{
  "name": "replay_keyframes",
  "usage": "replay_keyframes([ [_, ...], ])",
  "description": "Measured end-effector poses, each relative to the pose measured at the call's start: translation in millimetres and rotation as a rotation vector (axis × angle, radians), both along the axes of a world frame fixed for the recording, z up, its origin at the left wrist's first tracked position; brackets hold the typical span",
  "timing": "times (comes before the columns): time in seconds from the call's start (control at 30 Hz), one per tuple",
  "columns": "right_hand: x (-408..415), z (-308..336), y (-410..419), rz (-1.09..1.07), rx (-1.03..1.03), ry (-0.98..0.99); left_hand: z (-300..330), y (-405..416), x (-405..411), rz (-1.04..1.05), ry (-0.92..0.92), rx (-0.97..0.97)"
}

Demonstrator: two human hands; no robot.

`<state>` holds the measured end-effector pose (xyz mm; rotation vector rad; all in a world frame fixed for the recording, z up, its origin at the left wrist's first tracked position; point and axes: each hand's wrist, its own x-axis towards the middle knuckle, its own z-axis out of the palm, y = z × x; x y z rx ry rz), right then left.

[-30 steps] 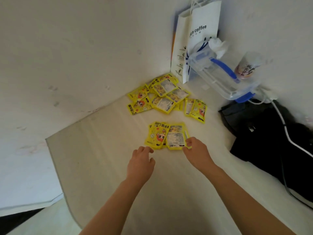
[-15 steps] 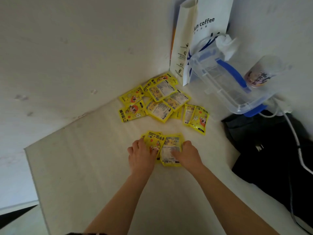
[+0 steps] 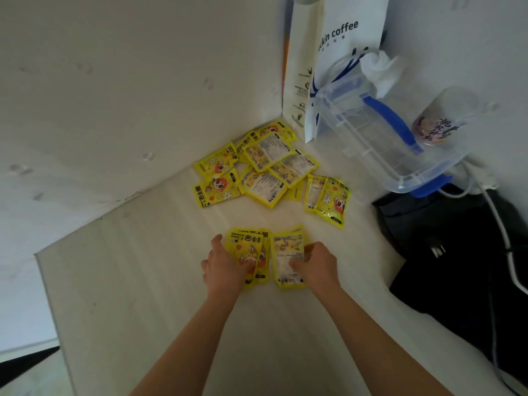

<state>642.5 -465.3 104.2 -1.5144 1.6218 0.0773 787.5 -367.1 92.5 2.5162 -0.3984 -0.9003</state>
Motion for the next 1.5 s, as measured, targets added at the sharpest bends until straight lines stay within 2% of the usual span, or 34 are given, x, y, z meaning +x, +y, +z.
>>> replay_keyframes([
  [0.17,-17.1,0.2,2.4,0.014,0.009,-0.014,3.3,21.5,7.7,0.060,0.046,0.044],
  [0.37,-27.9,12.0,2.3,0.050,-0.026,-0.076,10.0,35.2,16.4,0.116,0.039,-0.064],
  [0.57,-26.4,30.5,-16.9,0.145,-0.089,-0.107,20.2,32.3,23.8,0.116,0.164,-0.196],
  [0.67,-17.6,36.4,-26.4,0.217,-0.087,-0.133,23.0,24.6,23.6,0.042,0.207,-0.226],
  [0.77,-6.7,32.5,-32.3,0.395,-0.062,-0.082,23.4,17.6,24.2,-0.089,0.190,-0.165],
  [0.9,2.0,12.0,-31.5,0.563,-0.063,0.033,16.6,12.6,25.7,-0.353,-0.023,0.047],
  [1.0,1.6,2.7,-26.6,0.624,-0.149,0.140,11.6,14.2,26.8,-0.422,-0.142,0.104],
  [1.13,0.6,1.1,-20.2,0.668,-0.194,0.162,7.6,16.5,26.6,-0.420,-0.142,0.089],
  [1.27,2.0,-0.1,-15.3,0.671,-0.145,0.138,7.2,17.9,26.1,-0.367,-0.094,0.069],
  [1.5,1.1,-2.5,1.0,0.550,-0.080,0.105,11.3,23.4,15.5,-0.235,-0.015,-0.021],
])
